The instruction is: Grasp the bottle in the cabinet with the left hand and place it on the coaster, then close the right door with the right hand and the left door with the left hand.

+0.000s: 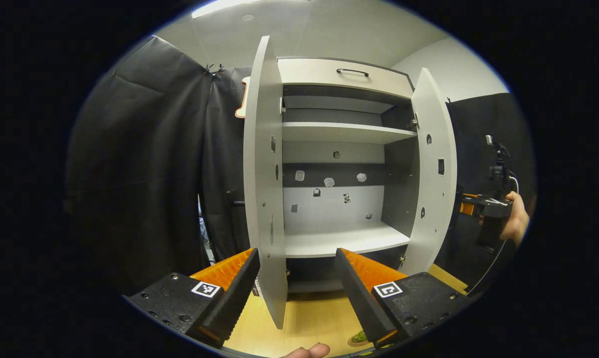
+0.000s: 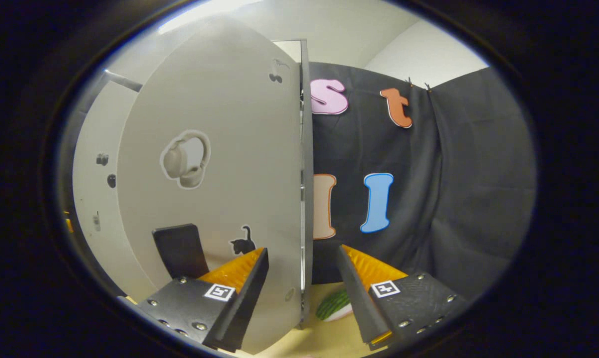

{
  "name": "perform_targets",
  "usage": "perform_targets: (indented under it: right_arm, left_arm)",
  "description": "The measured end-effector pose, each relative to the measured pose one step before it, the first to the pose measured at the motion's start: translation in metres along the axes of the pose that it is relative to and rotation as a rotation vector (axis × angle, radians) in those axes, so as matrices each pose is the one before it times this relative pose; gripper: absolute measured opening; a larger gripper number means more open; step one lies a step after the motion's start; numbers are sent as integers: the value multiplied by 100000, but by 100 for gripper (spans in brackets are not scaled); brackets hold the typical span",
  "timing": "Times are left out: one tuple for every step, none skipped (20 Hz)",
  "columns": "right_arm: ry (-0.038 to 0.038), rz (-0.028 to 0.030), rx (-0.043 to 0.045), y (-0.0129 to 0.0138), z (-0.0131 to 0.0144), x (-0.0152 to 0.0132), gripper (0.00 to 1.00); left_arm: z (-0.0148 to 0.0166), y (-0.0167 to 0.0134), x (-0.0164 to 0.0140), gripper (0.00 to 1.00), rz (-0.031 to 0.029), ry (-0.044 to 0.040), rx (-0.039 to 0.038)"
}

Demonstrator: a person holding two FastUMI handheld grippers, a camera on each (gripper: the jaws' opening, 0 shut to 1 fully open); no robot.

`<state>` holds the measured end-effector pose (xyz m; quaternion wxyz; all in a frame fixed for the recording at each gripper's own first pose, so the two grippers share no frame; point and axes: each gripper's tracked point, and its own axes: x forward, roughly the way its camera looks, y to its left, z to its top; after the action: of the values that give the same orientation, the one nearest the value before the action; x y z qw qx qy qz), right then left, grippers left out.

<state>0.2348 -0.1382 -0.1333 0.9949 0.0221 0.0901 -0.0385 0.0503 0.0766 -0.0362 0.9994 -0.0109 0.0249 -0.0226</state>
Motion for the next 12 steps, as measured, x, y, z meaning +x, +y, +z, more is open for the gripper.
perform_targets:
  right_arm:
    - [-234,58,-128,343,72,93,84]
    - [-282,-416,87,222,-54,-15,84]
    - [-82,-333,36,244,12,10,84]
    - [528,-272,-84,297,-238,-62,84]
    - [488,-635,-143,240,-284,-89,85]
    - [450,-384,72,203,-304,-207,84]
    - [743,1149,519,528,-403,-258,82]
    - [447,1116,1012,519,-350,-105,87]
    - [-320,976,1432,559,-54,-258,88]
    - [-381,949,946,426,-13,-221,85]
    - [-319,913,170,542,50,-170,84]
    - [-715,325,-464,458,125,-273,89]
  left_arm:
    - [-49,24,-34,96,52,275,-149]
    - [-258,28,-16,96,170,527,192]
    - [-110,123,-122,96,303,406,24]
    - [-144,65,-73,96,166,537,-174]
    - [-106,-52,-111,96,-169,147,-363]
    - [-88,66,-158,96,62,257,-266]
    - [-131,191,-47,96,134,339,227]
    - [-141,289,-53,96,412,118,953]
    - [-16,574,7,93,1218,-338,1383]
    - [66,485,-114,96,824,-398,1215]
    - [7,286,-48,96,337,-186,654]
    - [-101,389,-100,96,578,62,-41]
